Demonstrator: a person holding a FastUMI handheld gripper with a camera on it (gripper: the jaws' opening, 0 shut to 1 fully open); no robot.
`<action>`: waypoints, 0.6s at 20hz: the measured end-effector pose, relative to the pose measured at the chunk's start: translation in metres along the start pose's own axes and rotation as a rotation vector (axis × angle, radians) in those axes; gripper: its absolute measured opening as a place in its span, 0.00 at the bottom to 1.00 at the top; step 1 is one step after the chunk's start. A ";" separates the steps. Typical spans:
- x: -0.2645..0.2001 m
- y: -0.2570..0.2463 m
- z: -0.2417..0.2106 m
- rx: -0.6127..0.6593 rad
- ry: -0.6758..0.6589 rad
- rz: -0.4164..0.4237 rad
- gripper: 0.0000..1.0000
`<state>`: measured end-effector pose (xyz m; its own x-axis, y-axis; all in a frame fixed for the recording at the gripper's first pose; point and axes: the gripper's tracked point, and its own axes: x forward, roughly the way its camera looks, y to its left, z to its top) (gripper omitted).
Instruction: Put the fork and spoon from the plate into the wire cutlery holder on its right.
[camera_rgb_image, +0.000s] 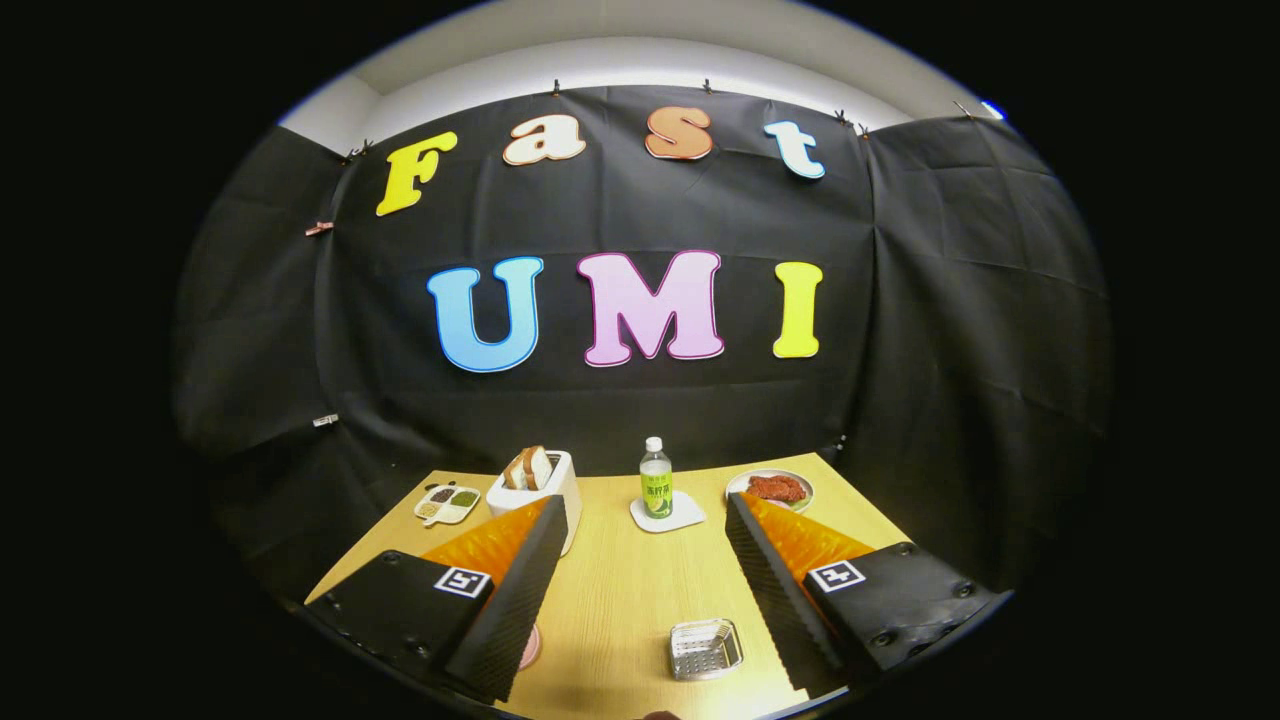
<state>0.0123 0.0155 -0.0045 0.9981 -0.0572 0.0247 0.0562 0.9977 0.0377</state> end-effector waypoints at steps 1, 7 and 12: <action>0.001 0.002 -0.003 0.004 0.008 0.002 0.99; 0.012 0.017 -0.018 0.003 0.060 0.019 0.99; 0.024 0.042 -0.036 0.007 0.138 0.072 0.99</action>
<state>0.0395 0.0573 -0.0386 0.9938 0.0202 -0.1097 -0.0150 0.9987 0.0479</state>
